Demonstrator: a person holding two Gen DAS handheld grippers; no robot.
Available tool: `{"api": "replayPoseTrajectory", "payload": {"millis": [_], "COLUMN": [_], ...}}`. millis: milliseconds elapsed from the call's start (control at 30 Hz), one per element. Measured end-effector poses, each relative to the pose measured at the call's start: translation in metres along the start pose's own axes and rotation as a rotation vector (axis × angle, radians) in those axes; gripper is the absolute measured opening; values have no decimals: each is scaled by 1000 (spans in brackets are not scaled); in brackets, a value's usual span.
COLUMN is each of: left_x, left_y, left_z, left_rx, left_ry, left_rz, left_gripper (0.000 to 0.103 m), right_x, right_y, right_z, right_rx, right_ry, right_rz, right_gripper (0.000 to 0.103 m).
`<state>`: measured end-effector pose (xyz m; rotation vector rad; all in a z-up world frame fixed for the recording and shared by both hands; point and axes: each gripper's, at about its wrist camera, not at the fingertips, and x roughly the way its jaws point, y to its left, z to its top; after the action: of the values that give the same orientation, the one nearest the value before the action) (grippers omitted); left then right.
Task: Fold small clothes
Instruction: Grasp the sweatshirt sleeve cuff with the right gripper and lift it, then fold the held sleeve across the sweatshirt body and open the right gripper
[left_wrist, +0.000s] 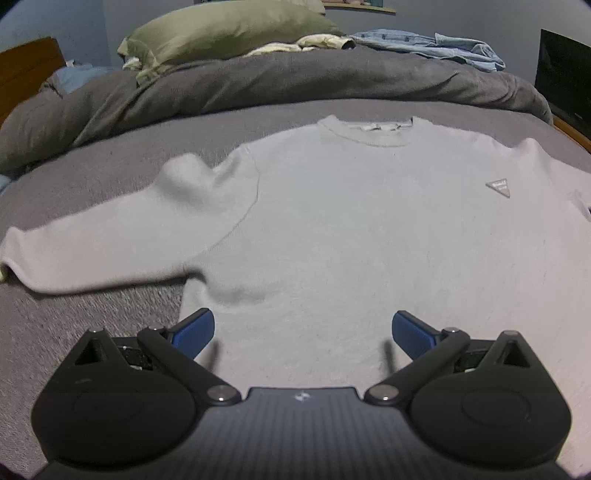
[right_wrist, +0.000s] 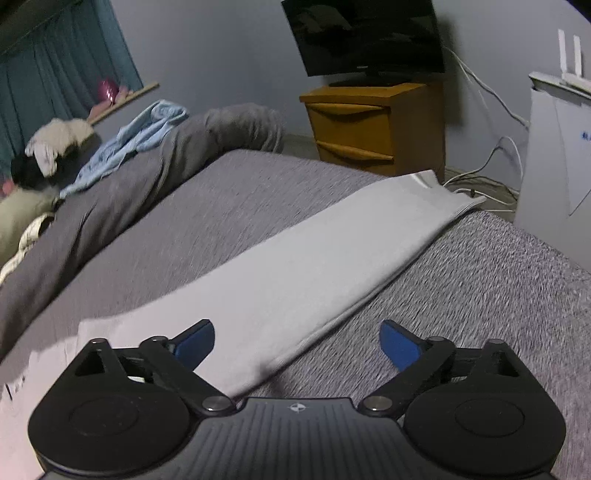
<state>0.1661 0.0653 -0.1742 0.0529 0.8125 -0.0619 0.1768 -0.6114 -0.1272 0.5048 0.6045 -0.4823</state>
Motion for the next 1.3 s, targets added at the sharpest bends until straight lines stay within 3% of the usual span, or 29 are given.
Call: {"api": "replayPoseTrajectory", "payload": {"millis": [133,300,433,633,733,800,1067,1167,1300], "left_x": [9,13,18,21,23,23,17,12,-2], "left_y": [5,8,6,4,7,8,7,2,-4], "left_z": [-11,-18,-22,-27,-28,-29,-24,-21,-19], "left_rx": [-12,-33,-39,-56,-70,-67,-33,-11,29], "left_ry": [34,35,37,22,17,6,23,23,-24], "left_rz": [-1,-3,7,9,-5,-14,-14,6,-13], "left_gripper": [103,103,103,103,103,103,103,103,103], "right_x": [14,32,43,58,66,63,21,6,-22], "right_y": [-24,-49,-66,-89,-92,-90,-4,42,112], "right_z": [7,14,7,9,18,23,34,30,20], "right_rx": [83,157,258,333,333,320,-50,-146,-273], "right_ry": [-8,1,9,-67,-81,-104,-239,-273,-304], "right_rz": [56,85,105,152,143,152,117,154,279], "right_gripper": [82,60,55,46,19,14,11,11,11]}}
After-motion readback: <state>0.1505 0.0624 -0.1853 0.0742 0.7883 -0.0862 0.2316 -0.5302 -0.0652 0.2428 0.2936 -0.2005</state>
